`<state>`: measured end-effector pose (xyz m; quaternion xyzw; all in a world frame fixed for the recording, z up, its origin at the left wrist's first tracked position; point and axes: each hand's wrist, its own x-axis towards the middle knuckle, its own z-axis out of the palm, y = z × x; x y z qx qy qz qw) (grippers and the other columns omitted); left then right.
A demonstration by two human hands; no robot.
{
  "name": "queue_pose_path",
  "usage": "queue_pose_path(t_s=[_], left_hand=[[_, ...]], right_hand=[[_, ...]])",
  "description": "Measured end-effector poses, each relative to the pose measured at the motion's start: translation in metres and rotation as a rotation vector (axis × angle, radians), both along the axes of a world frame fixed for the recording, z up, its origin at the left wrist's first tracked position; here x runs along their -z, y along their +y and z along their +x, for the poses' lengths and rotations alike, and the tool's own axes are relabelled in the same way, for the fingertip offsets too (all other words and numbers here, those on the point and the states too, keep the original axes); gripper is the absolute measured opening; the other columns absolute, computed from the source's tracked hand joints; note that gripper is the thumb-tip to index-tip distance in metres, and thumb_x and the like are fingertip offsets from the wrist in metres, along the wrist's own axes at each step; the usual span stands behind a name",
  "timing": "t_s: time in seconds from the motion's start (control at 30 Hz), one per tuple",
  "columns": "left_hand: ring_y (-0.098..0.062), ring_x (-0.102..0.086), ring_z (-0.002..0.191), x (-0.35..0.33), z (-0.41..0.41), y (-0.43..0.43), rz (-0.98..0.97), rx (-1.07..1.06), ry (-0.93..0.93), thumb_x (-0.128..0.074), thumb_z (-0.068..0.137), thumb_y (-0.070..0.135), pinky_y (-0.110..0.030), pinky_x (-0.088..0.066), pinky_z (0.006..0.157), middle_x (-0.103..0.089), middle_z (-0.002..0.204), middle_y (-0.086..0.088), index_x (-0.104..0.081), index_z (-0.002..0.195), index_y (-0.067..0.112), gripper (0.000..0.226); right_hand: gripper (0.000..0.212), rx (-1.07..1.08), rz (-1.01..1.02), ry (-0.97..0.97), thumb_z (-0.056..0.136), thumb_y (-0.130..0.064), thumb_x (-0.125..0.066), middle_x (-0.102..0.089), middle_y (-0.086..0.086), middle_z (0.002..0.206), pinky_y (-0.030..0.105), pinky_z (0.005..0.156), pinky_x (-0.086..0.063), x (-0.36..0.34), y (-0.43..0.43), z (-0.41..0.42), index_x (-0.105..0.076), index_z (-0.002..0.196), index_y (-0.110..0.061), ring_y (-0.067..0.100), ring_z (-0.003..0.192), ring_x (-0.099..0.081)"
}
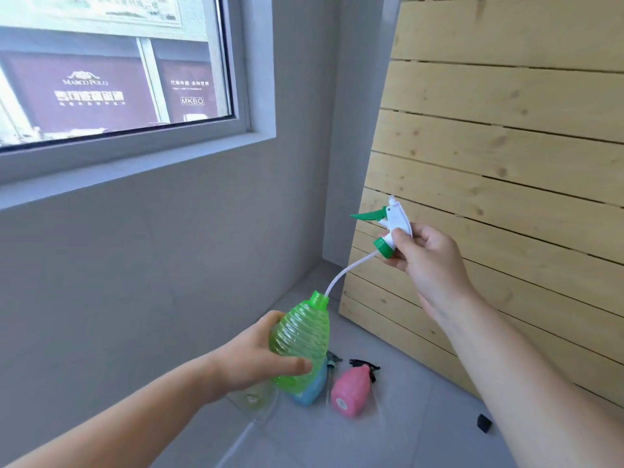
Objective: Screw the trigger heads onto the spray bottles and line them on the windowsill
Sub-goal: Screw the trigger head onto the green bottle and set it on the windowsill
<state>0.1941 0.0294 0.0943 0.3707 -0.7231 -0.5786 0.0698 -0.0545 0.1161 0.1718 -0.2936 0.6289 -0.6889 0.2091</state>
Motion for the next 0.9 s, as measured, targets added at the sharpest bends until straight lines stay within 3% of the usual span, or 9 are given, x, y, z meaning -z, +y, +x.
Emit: queue_pose_path(t_s=[0.13, 0.23, 0.37, 0.43, 0.5, 0.63, 0.9], left_hand=[[-0.015, -0.076, 0.095, 0.000, -0.006, 0.001, -0.002, 0.048, 0.000, -0.089, 0.061, 0.037, -0.039, -0.061, 0.092, -0.077, 0.113, -0.009, -0.054, 0.125, 0.027, 0.074], [-0.018, -0.076, 0.102, 0.001, -0.018, 0.003, 0.001, 0.059, 0.029, -0.089, 0.067, 0.034, -0.040, -0.062, 0.093, -0.077, 0.114, -0.006, -0.053, 0.128, 0.029, 0.070], [-0.020, -0.074, 0.109, -0.001, -0.033, 0.008, 0.009, 0.105, 0.062, -0.086, 0.073, 0.031, -0.046, -0.060, 0.096, -0.075, 0.120, -0.005, -0.052, 0.132, 0.031, 0.068], [-0.023, -0.074, 0.110, 0.000, -0.036, 0.009, 0.031, 0.116, 0.062, -0.085, 0.071, 0.033, -0.047, -0.062, 0.092, -0.075, 0.121, -0.006, -0.053, 0.132, 0.032, 0.070], [-0.024, -0.076, 0.107, 0.001, -0.038, 0.008, 0.065, 0.109, 0.071, -0.085, 0.071, 0.028, -0.039, -0.063, 0.081, -0.075, 0.121, -0.009, -0.054, 0.134, 0.030, 0.070], [-0.015, -0.075, 0.092, 0.001, -0.038, 0.008, 0.116, 0.136, 0.080, -0.085, 0.078, 0.015, -0.027, -0.060, 0.068, -0.074, 0.122, -0.012, -0.058, 0.134, 0.029, 0.063], [-0.014, -0.074, 0.087, 0.000, -0.032, 0.009, 0.149, 0.169, 0.098, -0.081, 0.073, 0.017, -0.024, -0.057, 0.063, -0.078, 0.112, -0.009, -0.063, 0.132, 0.025, 0.062]], right_hand=[[0.012, -0.069, 0.003, -0.082, 0.095, -0.008, -0.057, -0.076, 0.010, 0.096, 0.040, 0.085, -0.060, 0.012, -0.001, 0.004, -0.069, 0.095, -0.010, 0.021, 0.084, -0.071], [0.014, -0.182, 0.079, -0.111, 0.097, -0.005, -0.054, -0.075, 0.006, 0.089, 0.043, 0.084, -0.061, 0.026, -0.003, 0.010, -0.065, 0.106, -0.004, 0.022, 0.083, -0.070], [0.018, -0.332, 0.194, -0.097, 0.098, -0.006, -0.052, -0.078, 0.006, 0.096, 0.051, 0.096, -0.055, 0.041, -0.003, 0.017, -0.062, 0.113, -0.011, 0.023, 0.091, -0.071], [0.021, -0.366, 0.198, -0.085, 0.098, -0.003, -0.052, -0.076, 0.010, 0.100, 0.051, 0.096, -0.055, 0.040, -0.001, 0.012, -0.059, 0.116, -0.009, 0.026, 0.094, -0.070], [0.027, -0.429, 0.213, -0.079, 0.096, -0.002, -0.054, -0.074, 0.014, 0.104, 0.049, 0.094, -0.056, 0.040, 0.004, 0.008, -0.055, 0.123, -0.007, 0.028, 0.095, -0.070], [0.041, -0.585, 0.250, -0.025, 0.093, 0.000, -0.060, -0.071, 0.013, 0.106, 0.034, 0.084, -0.057, 0.046, 0.009, 0.001, -0.053, 0.132, -0.008, 0.023, 0.094, -0.066], [0.046, -0.717, 0.280, 0.107, 0.086, -0.010, -0.064, -0.072, 0.007, 0.109, 0.040, 0.102, -0.050, 0.048, 0.009, -0.010, -0.054, 0.130, -0.006, 0.019, 0.107, -0.066]])
